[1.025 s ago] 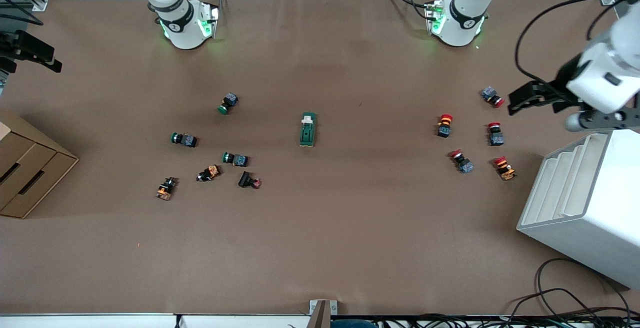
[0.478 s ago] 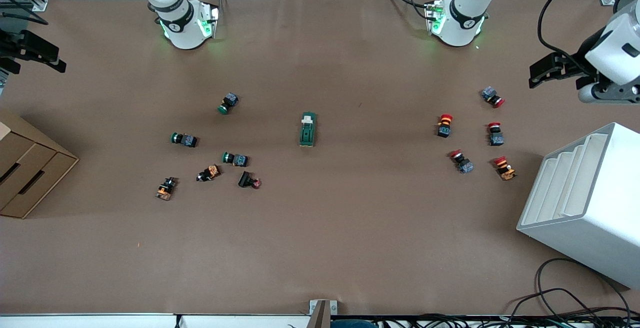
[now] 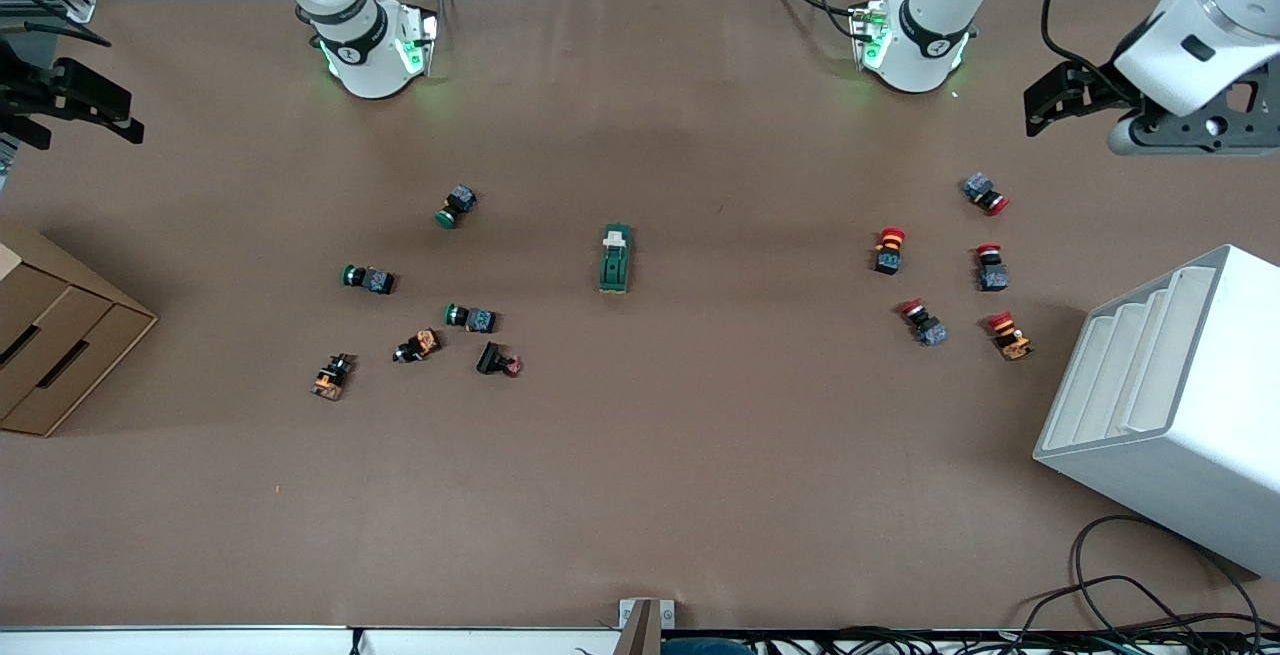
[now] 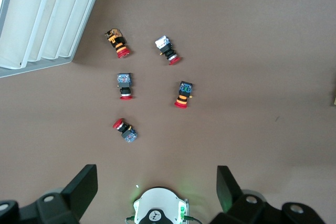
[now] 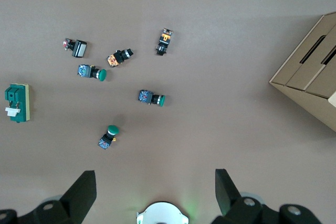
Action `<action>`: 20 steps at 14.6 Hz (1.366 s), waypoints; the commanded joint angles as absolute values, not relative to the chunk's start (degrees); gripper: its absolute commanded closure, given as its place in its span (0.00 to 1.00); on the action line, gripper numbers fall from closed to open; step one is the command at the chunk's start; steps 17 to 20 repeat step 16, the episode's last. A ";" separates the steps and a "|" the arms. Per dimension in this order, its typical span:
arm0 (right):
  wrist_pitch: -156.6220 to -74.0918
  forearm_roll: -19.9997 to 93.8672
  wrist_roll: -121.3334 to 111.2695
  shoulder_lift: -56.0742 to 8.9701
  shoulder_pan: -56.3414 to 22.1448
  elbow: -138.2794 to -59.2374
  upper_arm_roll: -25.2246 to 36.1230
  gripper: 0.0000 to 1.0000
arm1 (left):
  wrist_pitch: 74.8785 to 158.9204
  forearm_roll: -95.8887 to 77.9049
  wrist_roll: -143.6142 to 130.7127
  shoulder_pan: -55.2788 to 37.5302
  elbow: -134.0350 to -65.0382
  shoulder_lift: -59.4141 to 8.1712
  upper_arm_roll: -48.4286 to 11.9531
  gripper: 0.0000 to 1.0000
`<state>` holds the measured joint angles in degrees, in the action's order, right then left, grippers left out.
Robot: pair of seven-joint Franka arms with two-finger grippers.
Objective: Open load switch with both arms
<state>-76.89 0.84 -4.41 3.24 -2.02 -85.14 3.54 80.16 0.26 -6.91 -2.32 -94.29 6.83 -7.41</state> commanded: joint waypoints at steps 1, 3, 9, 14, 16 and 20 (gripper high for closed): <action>-77.25 0.18 -5.71 3.87 -1.67 -85.78 3.60 0.00 | 82.17 -0.43 -7.65 -1.94 -96.15 8.44 -6.86 0.00; -77.61 0.18 -5.63 3.87 -1.67 -85.78 3.60 0.00 | 82.27 -0.26 -7.65 -1.93 -96.15 8.35 -6.86 0.00; -78.13 0.70 -5.63 3.87 -1.58 -85.78 3.87 0.00 | 82.53 0.44 -7.20 -1.41 -92.73 6.15 -6.68 0.00; -77.87 0.88 -5.71 3.69 0.70 -85.87 3.96 0.00 | 82.00 4.13 -5.10 -1.93 -85.78 0.97 -6.85 0.00; -77.96 0.88 -5.71 3.69 0.53 -85.87 3.87 0.00 | 81.74 4.04 -5.62 -2.20 -85.96 0.88 -7.03 0.00; -77.96 0.88 -5.71 3.69 0.53 -85.87 3.87 0.00 | 81.74 4.04 -5.62 -2.20 -85.96 0.88 -7.03 0.00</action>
